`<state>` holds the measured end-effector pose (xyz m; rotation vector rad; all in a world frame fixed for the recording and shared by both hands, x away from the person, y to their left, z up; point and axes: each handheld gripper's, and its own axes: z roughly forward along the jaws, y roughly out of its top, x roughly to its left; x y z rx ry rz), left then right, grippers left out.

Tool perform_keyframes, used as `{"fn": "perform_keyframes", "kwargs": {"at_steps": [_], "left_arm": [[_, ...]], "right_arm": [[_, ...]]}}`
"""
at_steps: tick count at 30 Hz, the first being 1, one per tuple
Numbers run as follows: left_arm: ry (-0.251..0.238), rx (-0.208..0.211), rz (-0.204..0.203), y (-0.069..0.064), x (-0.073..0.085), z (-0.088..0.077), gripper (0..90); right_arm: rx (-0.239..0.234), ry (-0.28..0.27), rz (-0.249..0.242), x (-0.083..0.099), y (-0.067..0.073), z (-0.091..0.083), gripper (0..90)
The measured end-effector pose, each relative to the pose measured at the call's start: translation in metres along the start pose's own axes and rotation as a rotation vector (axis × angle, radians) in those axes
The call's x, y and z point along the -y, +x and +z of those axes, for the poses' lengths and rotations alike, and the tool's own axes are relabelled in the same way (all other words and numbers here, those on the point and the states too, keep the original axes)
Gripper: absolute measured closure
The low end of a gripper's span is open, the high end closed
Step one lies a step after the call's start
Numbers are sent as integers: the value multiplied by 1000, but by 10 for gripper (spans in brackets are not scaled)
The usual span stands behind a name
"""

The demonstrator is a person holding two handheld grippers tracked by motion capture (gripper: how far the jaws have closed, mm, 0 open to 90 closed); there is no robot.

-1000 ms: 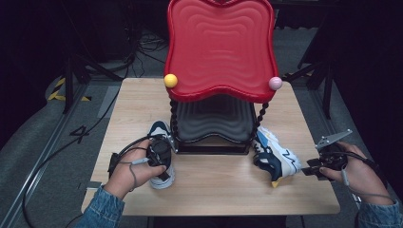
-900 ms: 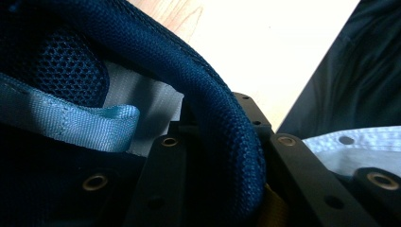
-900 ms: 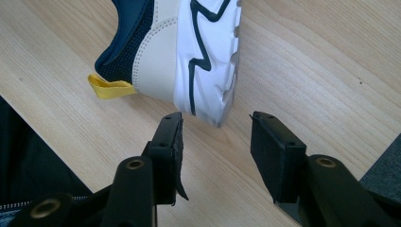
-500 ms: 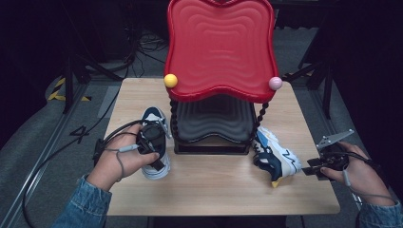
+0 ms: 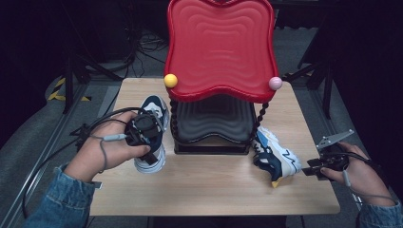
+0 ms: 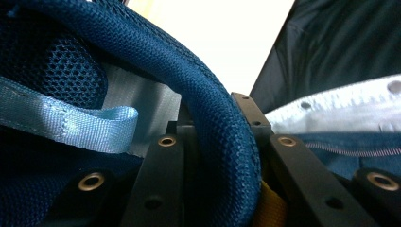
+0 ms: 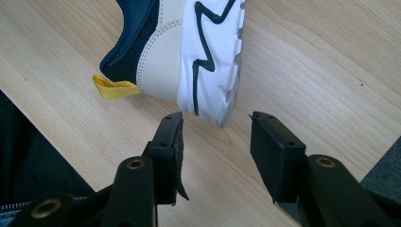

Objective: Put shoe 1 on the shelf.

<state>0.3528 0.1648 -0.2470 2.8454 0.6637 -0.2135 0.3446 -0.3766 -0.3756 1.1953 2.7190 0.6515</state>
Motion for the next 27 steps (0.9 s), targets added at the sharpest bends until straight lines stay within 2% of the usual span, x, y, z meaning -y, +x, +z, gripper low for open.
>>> {"fn": "perform_keyframes", "kwargs": {"at_steps": [6,13,18,21,27], "left_arm": [[-13,-37,-15,1,8,-26,750],[-69,-20,12,3,12,-53,744],[-51,-34,35,0,8,-70,742],[-42,-41,36,-2,5,-77,740],[-58,-44,33,0,3,-91,736]], "right_arm": [[-6,2,3,1,0,0,556],[-8,-4,5,5,1,-1,556],[-8,6,20,9,-2,-1,556],[-10,6,25,11,-2,-1,556],[-21,9,16,10,2,2,556]]}}
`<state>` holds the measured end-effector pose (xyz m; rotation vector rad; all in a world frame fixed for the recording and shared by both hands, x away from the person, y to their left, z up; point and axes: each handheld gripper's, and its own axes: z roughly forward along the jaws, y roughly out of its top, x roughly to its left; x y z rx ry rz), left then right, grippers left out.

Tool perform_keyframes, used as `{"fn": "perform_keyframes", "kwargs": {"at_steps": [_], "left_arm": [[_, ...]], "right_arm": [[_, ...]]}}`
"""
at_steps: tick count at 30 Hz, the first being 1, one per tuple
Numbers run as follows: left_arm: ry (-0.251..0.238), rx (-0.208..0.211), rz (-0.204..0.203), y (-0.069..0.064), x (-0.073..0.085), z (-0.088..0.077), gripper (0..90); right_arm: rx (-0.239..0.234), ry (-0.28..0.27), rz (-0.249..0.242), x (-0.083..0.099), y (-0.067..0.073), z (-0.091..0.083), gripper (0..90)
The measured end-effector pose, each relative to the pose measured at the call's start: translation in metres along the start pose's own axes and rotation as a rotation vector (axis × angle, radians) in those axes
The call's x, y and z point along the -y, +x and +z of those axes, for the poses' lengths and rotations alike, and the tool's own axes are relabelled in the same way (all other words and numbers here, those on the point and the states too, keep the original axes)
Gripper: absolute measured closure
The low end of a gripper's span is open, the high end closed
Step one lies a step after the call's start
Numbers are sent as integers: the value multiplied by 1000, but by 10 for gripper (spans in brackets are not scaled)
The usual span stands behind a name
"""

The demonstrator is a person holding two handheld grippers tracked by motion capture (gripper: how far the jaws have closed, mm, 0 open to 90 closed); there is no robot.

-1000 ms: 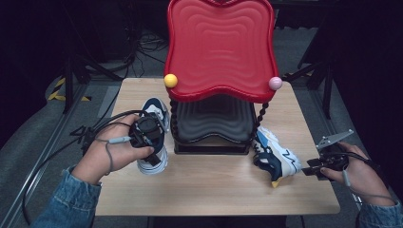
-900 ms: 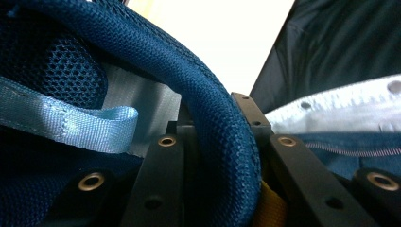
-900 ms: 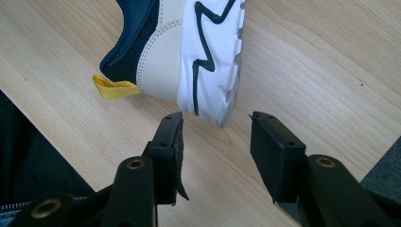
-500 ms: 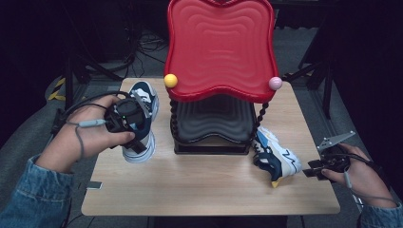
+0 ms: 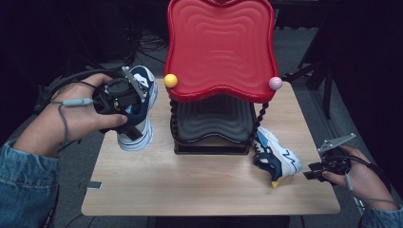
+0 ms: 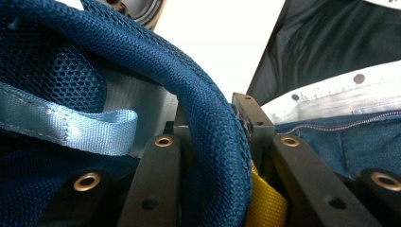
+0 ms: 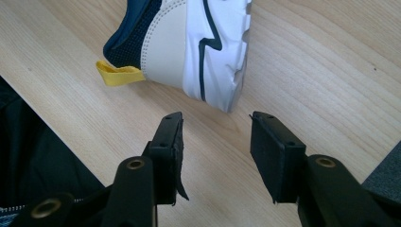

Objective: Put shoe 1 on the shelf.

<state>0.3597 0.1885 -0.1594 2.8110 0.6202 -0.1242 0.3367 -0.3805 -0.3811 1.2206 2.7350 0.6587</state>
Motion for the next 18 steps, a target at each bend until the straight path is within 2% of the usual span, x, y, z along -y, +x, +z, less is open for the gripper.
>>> {"fn": "perform_keyframes", "kwargs": {"at_steps": [5,12,14,18], "left_arm": [[-10,-20,-7,2,-2,-16,735],[-23,-31,10,0,-6,-36,730],[-29,-49,21,-2,-10,-47,729],[-40,-72,29,-5,-15,-55,726]], "right_arm": [[0,0,-4,0,1,0,556],[1,3,-6,0,1,1,556],[2,10,0,1,1,1,556],[1,18,1,2,2,3,555]]}}
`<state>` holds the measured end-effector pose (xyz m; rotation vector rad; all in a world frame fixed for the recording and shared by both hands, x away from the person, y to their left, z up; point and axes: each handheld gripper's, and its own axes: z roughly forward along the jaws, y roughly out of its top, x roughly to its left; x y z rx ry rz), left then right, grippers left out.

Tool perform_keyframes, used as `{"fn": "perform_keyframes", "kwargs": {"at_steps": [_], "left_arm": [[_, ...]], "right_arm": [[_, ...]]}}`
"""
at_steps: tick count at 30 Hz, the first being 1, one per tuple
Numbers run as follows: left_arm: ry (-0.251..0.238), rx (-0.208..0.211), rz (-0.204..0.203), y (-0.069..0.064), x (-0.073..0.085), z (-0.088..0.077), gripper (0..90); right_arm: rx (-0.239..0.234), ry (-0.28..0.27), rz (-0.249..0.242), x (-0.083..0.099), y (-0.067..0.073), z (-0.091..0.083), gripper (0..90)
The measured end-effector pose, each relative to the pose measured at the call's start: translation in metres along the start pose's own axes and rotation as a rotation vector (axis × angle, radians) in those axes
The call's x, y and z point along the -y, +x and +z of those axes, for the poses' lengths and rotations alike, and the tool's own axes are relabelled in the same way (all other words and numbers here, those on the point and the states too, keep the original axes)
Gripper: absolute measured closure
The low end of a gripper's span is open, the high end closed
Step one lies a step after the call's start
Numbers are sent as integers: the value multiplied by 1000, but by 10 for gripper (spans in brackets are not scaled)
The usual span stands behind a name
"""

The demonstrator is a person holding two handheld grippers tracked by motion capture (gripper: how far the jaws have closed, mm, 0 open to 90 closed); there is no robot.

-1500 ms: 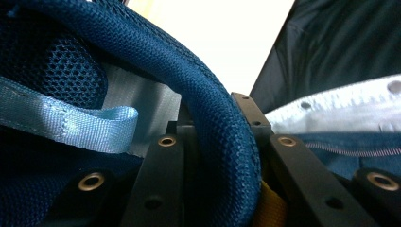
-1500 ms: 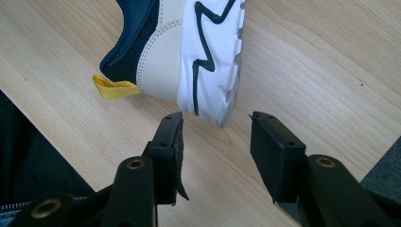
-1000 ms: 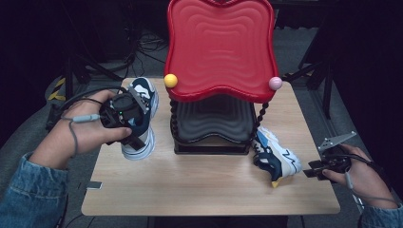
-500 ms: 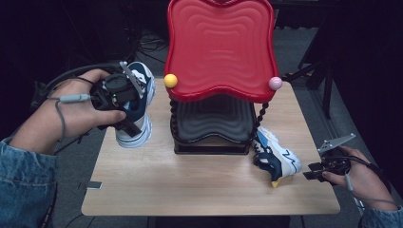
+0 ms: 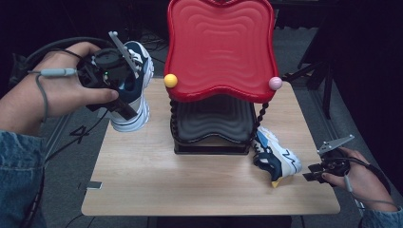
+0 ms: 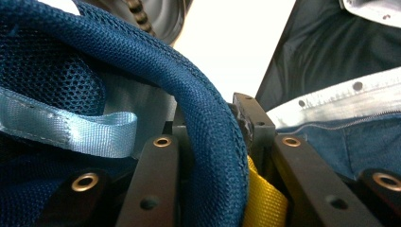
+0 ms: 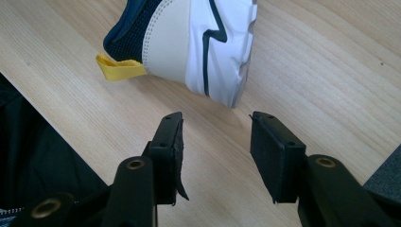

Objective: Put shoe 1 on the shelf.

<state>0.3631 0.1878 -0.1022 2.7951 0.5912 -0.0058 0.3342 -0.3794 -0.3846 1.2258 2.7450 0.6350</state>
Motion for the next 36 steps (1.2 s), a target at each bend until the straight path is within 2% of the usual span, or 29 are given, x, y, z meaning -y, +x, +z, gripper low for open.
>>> {"fn": "perform_keyframes", "kwargs": {"at_steps": [10,14,17,21,24,36], "left_arm": [[13,-46,25,-7,-14,-23,728],[19,-50,46,-10,-23,-31,727],[8,-61,67,-13,-30,-32,727],[27,-48,101,-14,-44,-33,725],[22,-55,124,-14,-55,-35,724],[2,-43,185,-11,-102,-29,726]], "right_arm": [[2,0,2,3,3,-1,554],[1,4,4,6,5,0,554],[5,8,12,9,5,0,554],[15,7,28,17,6,-4,554],[17,5,36,22,6,-5,554],[20,5,65,37,7,-9,554]]}}
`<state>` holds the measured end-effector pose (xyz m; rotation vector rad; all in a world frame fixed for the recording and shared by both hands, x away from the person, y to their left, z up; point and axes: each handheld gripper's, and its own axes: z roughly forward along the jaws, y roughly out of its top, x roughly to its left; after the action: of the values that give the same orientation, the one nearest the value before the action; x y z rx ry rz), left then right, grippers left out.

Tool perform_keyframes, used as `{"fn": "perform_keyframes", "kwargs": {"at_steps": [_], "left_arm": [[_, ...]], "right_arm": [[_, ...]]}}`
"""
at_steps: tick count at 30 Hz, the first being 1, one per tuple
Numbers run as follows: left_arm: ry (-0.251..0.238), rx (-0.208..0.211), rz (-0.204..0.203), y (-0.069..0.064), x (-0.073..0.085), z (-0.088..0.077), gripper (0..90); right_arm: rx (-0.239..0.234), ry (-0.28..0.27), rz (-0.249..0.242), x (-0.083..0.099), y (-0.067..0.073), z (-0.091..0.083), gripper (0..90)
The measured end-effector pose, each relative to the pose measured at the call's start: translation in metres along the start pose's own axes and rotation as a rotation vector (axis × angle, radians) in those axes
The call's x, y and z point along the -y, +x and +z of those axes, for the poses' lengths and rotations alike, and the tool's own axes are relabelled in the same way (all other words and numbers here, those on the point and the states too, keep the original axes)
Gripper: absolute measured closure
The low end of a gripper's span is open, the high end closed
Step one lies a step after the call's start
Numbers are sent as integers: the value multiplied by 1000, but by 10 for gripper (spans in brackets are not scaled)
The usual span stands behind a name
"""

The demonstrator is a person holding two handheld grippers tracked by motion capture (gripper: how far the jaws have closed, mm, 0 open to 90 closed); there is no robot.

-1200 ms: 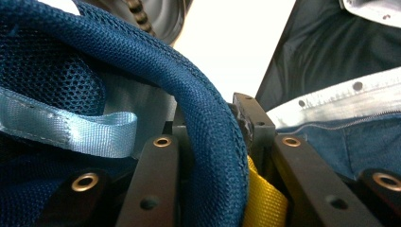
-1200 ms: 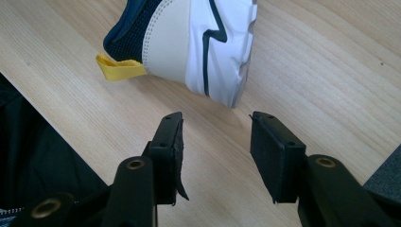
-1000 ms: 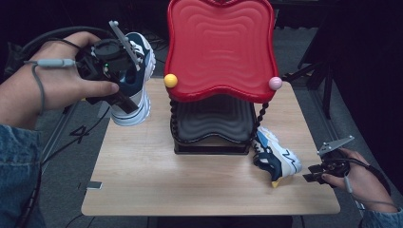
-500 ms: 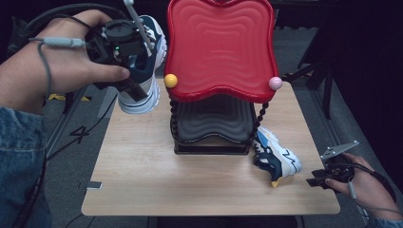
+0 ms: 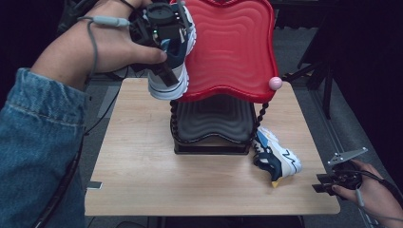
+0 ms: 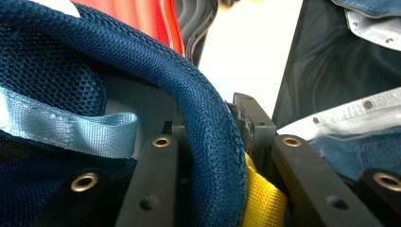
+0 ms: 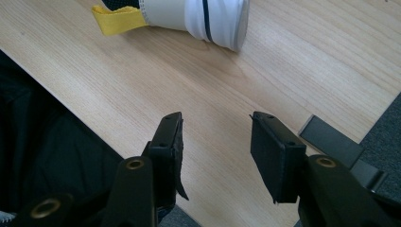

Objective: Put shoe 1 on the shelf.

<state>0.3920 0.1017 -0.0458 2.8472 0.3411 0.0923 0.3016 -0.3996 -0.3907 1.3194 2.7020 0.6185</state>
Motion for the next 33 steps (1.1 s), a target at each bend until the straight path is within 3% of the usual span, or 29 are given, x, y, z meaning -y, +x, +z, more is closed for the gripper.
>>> {"fn": "perform_keyframes", "kwargs": {"at_steps": [3,12,16,21,30,33], "left_arm": [[-12,-23,-1,4,-12,5,720],[-21,-23,18,18,-46,15,721],[-11,-21,15,22,-60,21,722],[2,-46,12,28,-75,30,718],[22,-59,7,40,-82,35,737],[-3,-62,-3,44,-81,37,739]], "right_arm": [[0,-6,3,2,-1,-2,554],[-12,-17,-7,2,-1,-2,552],[-22,-21,-14,1,-1,-3,552],[-33,-27,-14,1,-3,-2,552],[-38,-32,-16,3,-4,-3,552],[-38,-33,-13,3,-5,-3,553]]}}
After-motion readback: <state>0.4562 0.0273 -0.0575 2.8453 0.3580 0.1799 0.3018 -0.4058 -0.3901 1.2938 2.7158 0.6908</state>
